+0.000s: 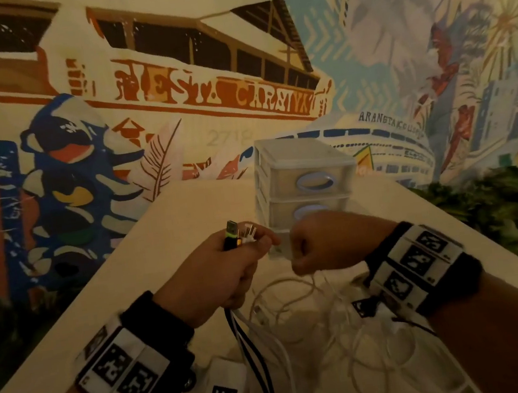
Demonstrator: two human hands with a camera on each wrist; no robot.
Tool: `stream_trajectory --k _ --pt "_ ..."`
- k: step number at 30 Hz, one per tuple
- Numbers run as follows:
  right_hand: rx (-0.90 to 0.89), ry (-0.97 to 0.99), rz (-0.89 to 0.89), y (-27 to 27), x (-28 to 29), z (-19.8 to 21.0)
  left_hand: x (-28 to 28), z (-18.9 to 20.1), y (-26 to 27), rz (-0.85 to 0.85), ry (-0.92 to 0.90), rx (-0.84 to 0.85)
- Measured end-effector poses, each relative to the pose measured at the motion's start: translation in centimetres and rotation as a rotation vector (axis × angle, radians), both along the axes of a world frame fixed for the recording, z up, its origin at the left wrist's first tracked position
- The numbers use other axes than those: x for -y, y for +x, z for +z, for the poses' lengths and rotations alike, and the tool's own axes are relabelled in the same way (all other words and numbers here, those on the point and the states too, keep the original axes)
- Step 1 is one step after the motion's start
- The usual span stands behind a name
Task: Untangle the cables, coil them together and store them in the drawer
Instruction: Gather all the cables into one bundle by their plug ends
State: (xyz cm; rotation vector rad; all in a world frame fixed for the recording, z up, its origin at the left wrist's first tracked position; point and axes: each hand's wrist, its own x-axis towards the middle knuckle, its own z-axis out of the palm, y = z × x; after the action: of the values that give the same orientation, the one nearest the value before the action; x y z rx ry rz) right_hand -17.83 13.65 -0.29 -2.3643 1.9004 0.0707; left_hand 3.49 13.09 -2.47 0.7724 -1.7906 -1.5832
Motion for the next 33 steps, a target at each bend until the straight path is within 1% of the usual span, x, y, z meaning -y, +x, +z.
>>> stream_trajectory --k 3,6,10,13,17,19,21,25,30,33 --pt "0.252 -0.182 -0.065 -1.1 -1.9 2.4 -0.1 -0.2 -0.2 0.02 -0.006 -0.016" --pt "0.422 -0.293 -0.075 -1.6 -3.4 3.5 -0.2 -0.4 -0.3 0.027 -0.039 -0.006" --pt "0.508 -0.322 -0.065 -1.7 -4.2 4.1 -0.4 -0.5 -0.8 0.03 -0.076 0.056" --pt "0.582 -0.289 -0.038 -1.6 -4.1 3.7 -0.5 -0.6 -0.9 0.02 -0.118 0.129" --pt "0.62 -0.28 -0.01 -1.8 -3.6 3.3 -0.5 -0.5 -1.1 -0.02 -0.155 0.247" --pt "0.644 -0.281 -0.01 -2.0 -3.3 3.1 -0.5 -0.5 -1.3 -0.011 -0.208 0.294" --pt "0.635 -0.272 -0.014 -2.0 -3.0 2.9 -0.4 -0.7 -1.3 0.013 -0.227 0.305" --pt "0.611 -0.147 0.005 -2.3 -3.2 2.6 -0.3 -1.3 -1.3 0.068 -0.109 0.168" --pt "0.554 0.102 0.06 -3.4 -4.3 2.2 -0.7 -1.1 -1.7 0.121 -0.072 0.031" --pt "0.532 0.13 0.079 -4.0 -4.4 1.9 -0.8 -1.1 -1.7 0.15 -0.048 0.001"
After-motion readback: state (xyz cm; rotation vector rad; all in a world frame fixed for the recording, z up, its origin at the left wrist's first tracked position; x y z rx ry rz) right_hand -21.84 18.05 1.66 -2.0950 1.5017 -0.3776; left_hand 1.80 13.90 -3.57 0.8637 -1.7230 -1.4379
